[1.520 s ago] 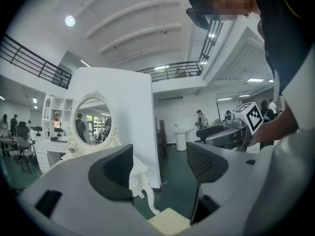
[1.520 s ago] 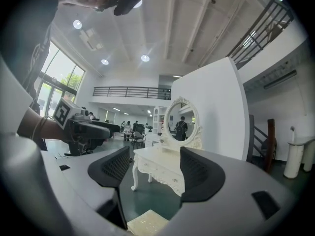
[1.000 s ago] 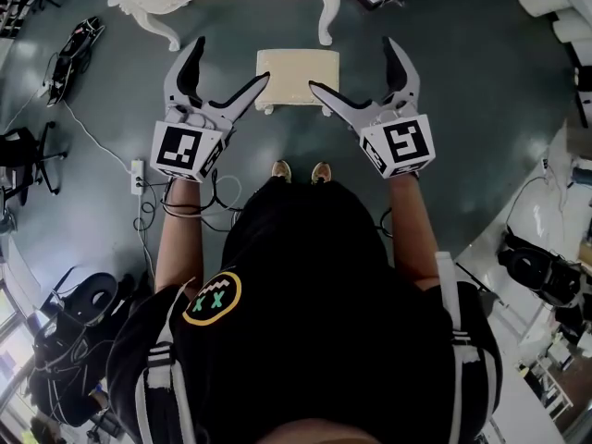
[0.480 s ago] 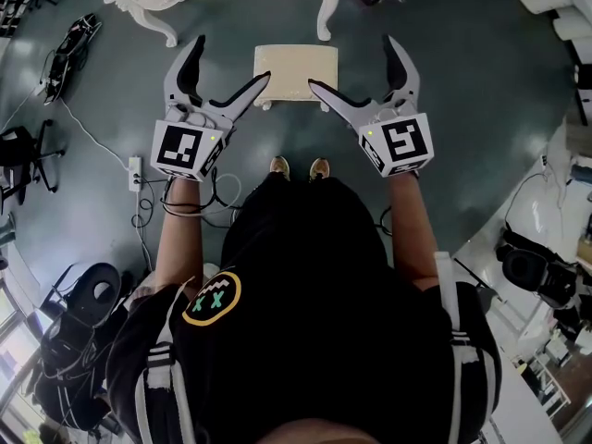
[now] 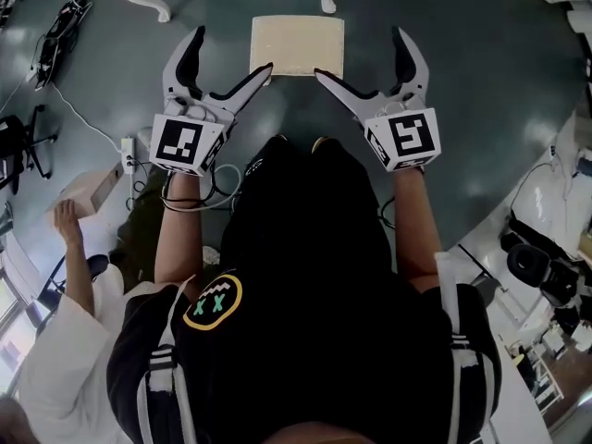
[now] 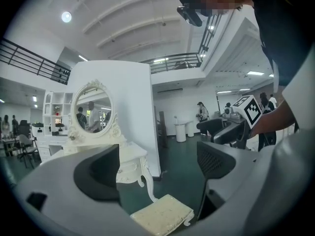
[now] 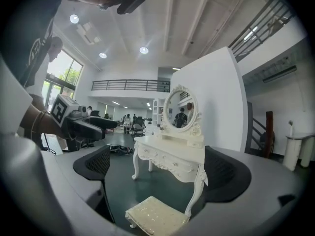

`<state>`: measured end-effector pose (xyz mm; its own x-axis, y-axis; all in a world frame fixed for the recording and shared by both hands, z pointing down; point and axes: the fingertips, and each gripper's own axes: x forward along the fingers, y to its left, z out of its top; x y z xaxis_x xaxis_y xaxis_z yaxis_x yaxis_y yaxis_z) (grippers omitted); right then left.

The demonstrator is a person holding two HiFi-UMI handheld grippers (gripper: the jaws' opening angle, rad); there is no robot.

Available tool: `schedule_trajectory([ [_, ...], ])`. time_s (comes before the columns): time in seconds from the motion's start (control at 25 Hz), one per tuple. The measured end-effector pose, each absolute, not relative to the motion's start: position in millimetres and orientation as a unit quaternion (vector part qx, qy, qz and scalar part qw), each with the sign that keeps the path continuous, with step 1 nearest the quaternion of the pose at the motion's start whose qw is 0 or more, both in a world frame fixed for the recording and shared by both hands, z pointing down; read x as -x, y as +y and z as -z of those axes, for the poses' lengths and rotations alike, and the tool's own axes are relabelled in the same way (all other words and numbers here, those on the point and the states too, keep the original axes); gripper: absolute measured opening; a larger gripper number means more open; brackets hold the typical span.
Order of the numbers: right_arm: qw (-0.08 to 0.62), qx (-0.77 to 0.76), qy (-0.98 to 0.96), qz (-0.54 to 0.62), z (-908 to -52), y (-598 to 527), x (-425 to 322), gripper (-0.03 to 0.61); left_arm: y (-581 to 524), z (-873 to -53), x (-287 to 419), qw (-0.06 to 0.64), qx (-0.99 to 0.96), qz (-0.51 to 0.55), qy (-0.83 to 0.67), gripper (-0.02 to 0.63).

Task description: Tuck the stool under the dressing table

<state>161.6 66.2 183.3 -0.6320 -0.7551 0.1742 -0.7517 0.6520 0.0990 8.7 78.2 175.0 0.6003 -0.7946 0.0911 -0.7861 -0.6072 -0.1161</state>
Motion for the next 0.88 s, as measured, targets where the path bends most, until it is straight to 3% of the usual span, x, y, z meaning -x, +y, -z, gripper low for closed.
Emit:
schedule_trajectory([
  [0.4,0.133,-0.423,-0.895,-0.044,-263.0,65.8,-175.9,0.597,74.9,-252.8,-9.7,-0.022,0.89,0.093,0.446,0.485],
  [0.88,0.29,-0.385,-0.863,-0.151,-623.4,10.8,-219.7,0.597,25.9,-605.7,-15.9,-0.184,0.852,0.222,0.437,0.491],
])
